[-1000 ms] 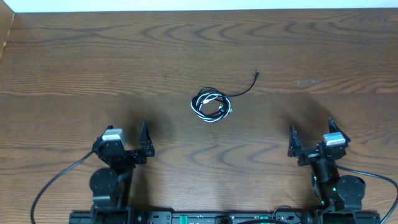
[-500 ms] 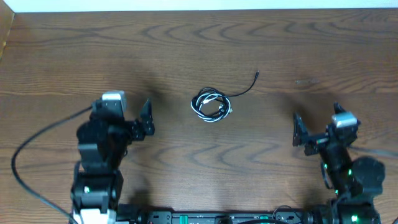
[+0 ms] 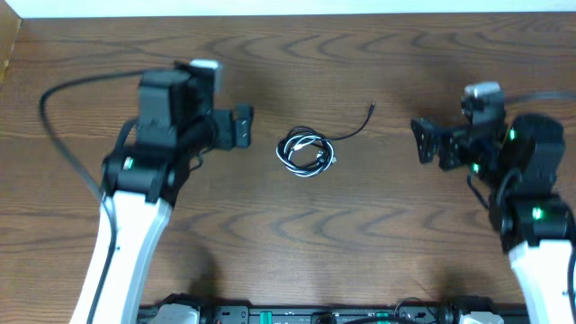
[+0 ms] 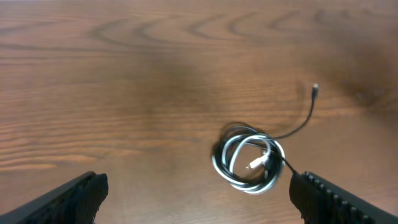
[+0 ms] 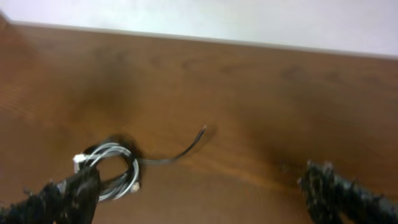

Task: Untangle cables
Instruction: 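Move both grippers forward toward the coiled black-and-white cable bundle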

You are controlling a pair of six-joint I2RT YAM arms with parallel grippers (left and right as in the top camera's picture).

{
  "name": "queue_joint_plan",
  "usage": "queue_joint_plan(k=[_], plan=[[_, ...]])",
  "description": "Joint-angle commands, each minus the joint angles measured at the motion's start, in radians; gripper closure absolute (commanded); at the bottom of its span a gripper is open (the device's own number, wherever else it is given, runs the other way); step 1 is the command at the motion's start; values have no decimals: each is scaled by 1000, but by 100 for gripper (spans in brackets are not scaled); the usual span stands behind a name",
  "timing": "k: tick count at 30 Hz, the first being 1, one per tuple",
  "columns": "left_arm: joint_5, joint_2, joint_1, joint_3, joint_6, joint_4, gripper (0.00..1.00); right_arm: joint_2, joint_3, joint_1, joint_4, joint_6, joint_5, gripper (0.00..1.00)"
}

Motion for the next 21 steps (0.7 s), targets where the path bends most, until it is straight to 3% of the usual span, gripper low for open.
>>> queue_joint_plan(k=[1, 5, 10, 16, 18, 21], plan=[[10, 105, -31, 120, 13, -74, 2, 93, 124, 5, -71, -41, -88, 1], [61, 201, -48, 178, 13, -134, 2, 184, 217, 5, -123, -45, -122, 1], [290, 276, -47, 177, 14, -168, 2, 222, 223, 5, -97, -43, -142, 1], [253, 381, -46, 176, 0, -167, 1, 222, 218, 8, -108, -44, -199, 1], [202, 437, -47, 176, -85, -167, 10, 223, 215, 8, -108, -45, -198, 1], [143, 517, -47, 176, -178, -160, 32, 225, 215, 8, -109, -44, -199, 1]])
